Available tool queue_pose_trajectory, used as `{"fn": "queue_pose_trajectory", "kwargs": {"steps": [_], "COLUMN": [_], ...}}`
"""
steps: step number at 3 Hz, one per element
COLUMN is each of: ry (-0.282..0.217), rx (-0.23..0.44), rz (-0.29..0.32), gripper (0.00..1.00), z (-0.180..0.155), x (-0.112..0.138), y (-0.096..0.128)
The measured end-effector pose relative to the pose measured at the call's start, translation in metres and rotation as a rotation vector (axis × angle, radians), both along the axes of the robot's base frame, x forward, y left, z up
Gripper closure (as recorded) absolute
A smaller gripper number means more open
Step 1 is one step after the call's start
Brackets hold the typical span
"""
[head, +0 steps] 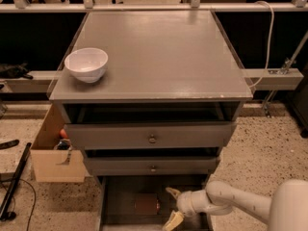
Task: Pick coke can from bottom drawer and place on counter
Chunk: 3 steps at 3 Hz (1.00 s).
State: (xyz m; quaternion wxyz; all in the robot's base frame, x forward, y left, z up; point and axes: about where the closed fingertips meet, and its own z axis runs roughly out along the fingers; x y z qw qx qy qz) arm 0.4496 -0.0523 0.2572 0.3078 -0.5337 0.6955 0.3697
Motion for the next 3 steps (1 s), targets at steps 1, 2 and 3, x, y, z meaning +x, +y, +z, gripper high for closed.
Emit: {"fn": "queue_pose_trajectory", "kwargs": {"steps": [1,2,3], "ry": [0.041,0.063,0.076], "rx": [0.019,0.057,0.063], "rz": [0.033,0.06,0.059], "gripper": [0.0,0.0,0.0], "z": [-0.048,-0.105,-0.104], "x": [0.002,0.015,0.016], "y": [0.033,0.084,0.084]}}
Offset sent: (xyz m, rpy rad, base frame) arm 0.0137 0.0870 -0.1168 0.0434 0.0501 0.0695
